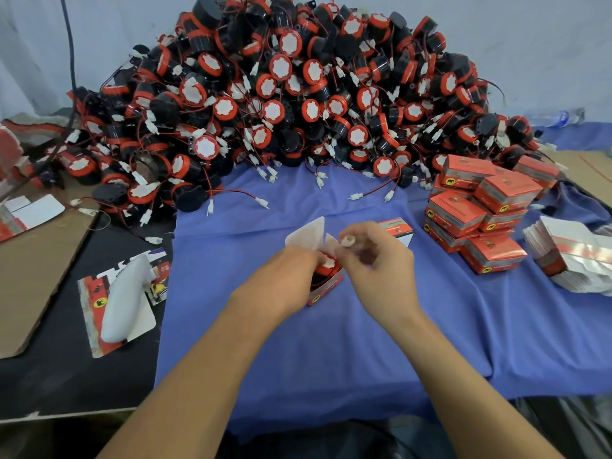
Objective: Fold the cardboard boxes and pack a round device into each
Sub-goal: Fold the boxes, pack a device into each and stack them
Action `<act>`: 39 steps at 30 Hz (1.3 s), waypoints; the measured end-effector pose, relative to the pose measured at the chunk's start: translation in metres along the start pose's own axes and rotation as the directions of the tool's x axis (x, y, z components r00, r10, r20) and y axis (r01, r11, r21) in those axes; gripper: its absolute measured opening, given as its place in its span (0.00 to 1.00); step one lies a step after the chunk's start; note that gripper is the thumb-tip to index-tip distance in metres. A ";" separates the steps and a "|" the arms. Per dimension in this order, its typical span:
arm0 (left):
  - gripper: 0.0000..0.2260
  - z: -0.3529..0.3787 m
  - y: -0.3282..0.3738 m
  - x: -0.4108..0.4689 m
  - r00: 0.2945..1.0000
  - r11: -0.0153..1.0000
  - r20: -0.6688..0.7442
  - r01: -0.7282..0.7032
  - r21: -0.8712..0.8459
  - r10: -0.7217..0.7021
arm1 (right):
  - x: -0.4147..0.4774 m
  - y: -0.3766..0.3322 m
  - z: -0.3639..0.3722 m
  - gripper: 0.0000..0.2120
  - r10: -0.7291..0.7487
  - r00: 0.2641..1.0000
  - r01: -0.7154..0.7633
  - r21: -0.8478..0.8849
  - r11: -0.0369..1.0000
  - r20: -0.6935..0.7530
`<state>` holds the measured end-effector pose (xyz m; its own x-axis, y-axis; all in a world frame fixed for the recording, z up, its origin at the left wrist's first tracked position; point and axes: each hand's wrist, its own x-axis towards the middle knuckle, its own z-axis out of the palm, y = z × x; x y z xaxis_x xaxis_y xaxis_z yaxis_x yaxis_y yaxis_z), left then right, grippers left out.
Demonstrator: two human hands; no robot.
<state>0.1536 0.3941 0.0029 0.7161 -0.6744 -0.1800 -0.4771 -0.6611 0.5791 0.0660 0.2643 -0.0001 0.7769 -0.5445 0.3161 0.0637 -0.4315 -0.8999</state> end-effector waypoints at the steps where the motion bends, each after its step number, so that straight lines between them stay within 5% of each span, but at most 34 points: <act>1: 0.09 -0.001 0.002 0.001 0.999 0.999 -0.033 0.032 -0.039 -0.033 | 0.004 0.001 0.003 0.08 -0.061 0.998 0.065 -0.109 0.992 0.033; 3: 0.03 -0.004 0.006 0.002 0.997 0.996 -0.049 0.064 0.063 -0.061 | 0.013 0.004 0.007 0.10 -0.110 0.984 0.143 -0.262 0.954 0.138; 6: 0.08 -0.002 0.006 0.000 0.991 0.965 -0.131 0.047 0.257 -0.013 | 0.021 0.010 0.012 0.10 -0.089 0.964 0.191 -0.415 0.890 0.252; 12: 0.07 0.015 -0.005 -0.001 0.979 0.999 -0.203 0.011 0.041 -0.003 | 0.027 0.021 0.007 0.04 -0.064 0.970 0.175 -0.491 0.853 0.236; 15: 0.14 0.022 -0.009 -0.002 0.962 0.985 -0.250 -0.069 0.160 0.108 | 0.023 0.022 0.005 0.03 -0.061 0.973 0.168 -0.504 0.847 0.221; 22: 0.07 0.031 -0.015 0.000 0.934 0.988 -0.332 -0.095 0.118 0.130 | 0.026 0.020 -0.002 0.06 -0.022 0.959 0.203 -0.633 0.747 0.282; 39: 0.06 0.021 -0.015 0.002 0.951 0.998 -0.305 -0.063 -0.025 0.053 | 0.046 0.008 0.007 0.13 0.242 0.873 0.238 -0.803 0.546 0.423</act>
<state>0.1514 0.3954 -0.0233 0.8112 -0.5758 0.1023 -0.5089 -0.6088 0.6086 0.1061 0.2407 0.0047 0.9588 -0.2755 -0.0690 -0.2836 -0.9428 -0.1750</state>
